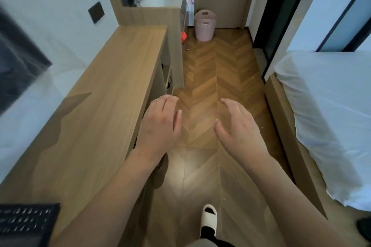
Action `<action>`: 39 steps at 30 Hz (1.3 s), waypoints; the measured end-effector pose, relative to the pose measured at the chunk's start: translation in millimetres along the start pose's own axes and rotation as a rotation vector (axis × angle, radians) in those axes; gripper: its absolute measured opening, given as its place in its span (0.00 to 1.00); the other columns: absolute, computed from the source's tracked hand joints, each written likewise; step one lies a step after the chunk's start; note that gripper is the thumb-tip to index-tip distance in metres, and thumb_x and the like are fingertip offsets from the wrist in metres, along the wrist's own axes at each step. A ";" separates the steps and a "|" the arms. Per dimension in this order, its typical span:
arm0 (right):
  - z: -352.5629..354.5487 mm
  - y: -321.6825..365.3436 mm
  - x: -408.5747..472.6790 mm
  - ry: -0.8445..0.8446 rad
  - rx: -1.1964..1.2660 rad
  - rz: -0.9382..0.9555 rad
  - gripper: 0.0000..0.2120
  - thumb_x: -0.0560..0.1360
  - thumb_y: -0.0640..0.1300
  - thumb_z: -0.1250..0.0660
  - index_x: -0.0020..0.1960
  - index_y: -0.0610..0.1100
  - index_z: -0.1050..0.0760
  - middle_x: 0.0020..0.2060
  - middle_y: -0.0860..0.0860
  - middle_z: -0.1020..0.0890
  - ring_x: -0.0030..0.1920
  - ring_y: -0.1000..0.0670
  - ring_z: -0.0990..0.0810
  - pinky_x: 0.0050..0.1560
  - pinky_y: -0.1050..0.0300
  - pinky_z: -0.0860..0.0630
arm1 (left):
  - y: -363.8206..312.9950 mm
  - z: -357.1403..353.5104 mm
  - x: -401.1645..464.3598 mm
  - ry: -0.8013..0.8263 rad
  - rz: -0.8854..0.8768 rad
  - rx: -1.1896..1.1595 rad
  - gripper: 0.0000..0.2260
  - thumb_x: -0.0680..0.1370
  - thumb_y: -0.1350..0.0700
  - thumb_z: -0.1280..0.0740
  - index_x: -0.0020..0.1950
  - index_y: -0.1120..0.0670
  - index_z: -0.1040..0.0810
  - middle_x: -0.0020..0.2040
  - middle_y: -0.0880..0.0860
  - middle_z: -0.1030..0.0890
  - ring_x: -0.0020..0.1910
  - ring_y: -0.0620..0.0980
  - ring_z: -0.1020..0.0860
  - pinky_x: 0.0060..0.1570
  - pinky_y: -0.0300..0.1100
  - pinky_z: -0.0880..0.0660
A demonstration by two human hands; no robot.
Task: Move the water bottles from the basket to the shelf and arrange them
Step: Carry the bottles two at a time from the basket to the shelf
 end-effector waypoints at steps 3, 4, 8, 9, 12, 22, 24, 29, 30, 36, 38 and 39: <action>1.1 -17.9 58.0 -0.005 -0.008 0.017 0.25 0.78 0.45 0.35 0.74 0.44 0.34 0.69 0.49 0.27 0.70 0.52 0.31 0.68 0.64 0.43 | 6.3 -28.7 56.2 0.012 -0.009 0.013 0.14 0.80 0.55 0.36 0.64 0.59 0.24 0.59 0.56 0.21 0.59 0.51 0.23 0.61 0.43 0.24; 0.9 -23.7 76.6 -0.007 -0.008 0.019 0.25 0.78 0.45 0.35 0.73 0.44 0.34 0.69 0.49 0.27 0.70 0.52 0.31 0.67 0.64 0.42 | 9.4 -38.8 73.8 0.016 -0.010 0.013 0.14 0.81 0.55 0.36 0.64 0.59 0.24 0.59 0.55 0.21 0.59 0.51 0.23 0.61 0.43 0.24; -4.7 -44.3 143.8 0.003 0.006 0.016 0.24 0.79 0.46 0.35 0.74 0.44 0.34 0.69 0.49 0.27 0.70 0.52 0.30 0.67 0.65 0.42 | 21.2 -75.3 134.0 0.035 0.004 -0.003 0.14 0.80 0.55 0.35 0.63 0.58 0.24 0.59 0.55 0.21 0.59 0.50 0.23 0.60 0.43 0.24; -8.4 -49.7 160.1 0.009 0.007 0.012 0.24 0.79 0.46 0.35 0.74 0.44 0.34 0.69 0.49 0.27 0.70 0.52 0.31 0.67 0.65 0.42 | 24.4 -85.0 148.3 0.039 0.001 -0.004 0.13 0.80 0.55 0.35 0.63 0.58 0.24 0.58 0.55 0.21 0.58 0.50 0.23 0.59 0.43 0.23; -24.3 -67.0 211.5 0.024 0.003 -0.003 0.24 0.79 0.46 0.35 0.74 0.45 0.34 0.69 0.50 0.28 0.69 0.53 0.31 0.67 0.66 0.43 | 39.6 -116.7 193.0 0.042 -0.001 -0.013 0.14 0.80 0.55 0.36 0.64 0.58 0.24 0.59 0.54 0.21 0.58 0.50 0.23 0.59 0.43 0.23; -61.4 -122.9 425.8 0.029 -0.041 -0.067 0.26 0.78 0.45 0.35 0.75 0.44 0.35 0.70 0.49 0.28 0.70 0.52 0.31 0.68 0.64 0.43 | 118.7 -228.4 387.2 0.047 -0.008 -0.041 0.14 0.79 0.54 0.35 0.63 0.58 0.23 0.59 0.54 0.20 0.60 0.50 0.23 0.63 0.39 0.29; -64.5 -130.9 469.2 0.026 -0.030 -0.082 0.26 0.79 0.46 0.35 0.75 0.45 0.36 0.71 0.50 0.28 0.71 0.53 0.32 0.68 0.64 0.43 | 129.4 -245.7 428.5 0.043 -0.027 -0.039 0.14 0.79 0.54 0.35 0.63 0.58 0.22 0.59 0.54 0.20 0.59 0.50 0.22 0.63 0.39 0.29; -67.3 -162.0 565.8 -0.007 -0.009 -0.127 0.26 0.79 0.47 0.35 0.76 0.47 0.36 0.72 0.52 0.30 0.71 0.55 0.33 0.68 0.64 0.42 | 146.6 -296.3 524.5 0.082 -0.024 -0.063 0.15 0.79 0.53 0.35 0.64 0.57 0.23 0.60 0.54 0.20 0.60 0.50 0.23 0.63 0.39 0.29; -67.9 -172.4 583.9 -0.006 -0.001 -0.141 0.26 0.79 0.47 0.35 0.75 0.48 0.36 0.72 0.52 0.30 0.71 0.55 0.33 0.68 0.64 0.41 | 147.5 -309.0 542.3 0.095 -0.025 -0.064 0.15 0.79 0.53 0.34 0.64 0.57 0.23 0.60 0.54 0.20 0.61 0.50 0.23 0.63 0.39 0.30; -74.7 -245.0 706.0 -0.020 0.025 -0.147 0.26 0.78 0.47 0.36 0.75 0.47 0.36 0.71 0.51 0.29 0.71 0.54 0.32 0.70 0.60 0.38 | 146.0 -396.9 652.9 0.113 -0.061 -0.057 0.15 0.79 0.54 0.34 0.64 0.58 0.23 0.60 0.55 0.20 0.61 0.51 0.23 0.63 0.39 0.31; -73.4 -269.9 751.5 -0.028 0.029 -0.126 0.26 0.78 0.47 0.35 0.75 0.47 0.36 0.71 0.51 0.29 0.71 0.53 0.32 0.71 0.57 0.35 | 145.1 -427.6 693.0 0.117 -0.066 -0.033 0.15 0.79 0.54 0.34 0.64 0.58 0.24 0.60 0.55 0.20 0.60 0.51 0.23 0.63 0.39 0.31; -70.9 -283.5 775.5 -0.029 0.032 -0.127 0.26 0.79 0.48 0.35 0.75 0.47 0.36 0.71 0.51 0.29 0.71 0.53 0.32 0.71 0.56 0.35 | 143.5 -442.8 714.7 0.126 -0.068 -0.023 0.15 0.79 0.54 0.34 0.64 0.58 0.24 0.60 0.55 0.20 0.60 0.51 0.23 0.63 0.39 0.30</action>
Point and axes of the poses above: each hand's wrist, its own x-axis towards the middle knuckle, its own z-axis out of the back of the hand, y = z × x, the point moved 10 cm from there along x, towards the middle knuckle
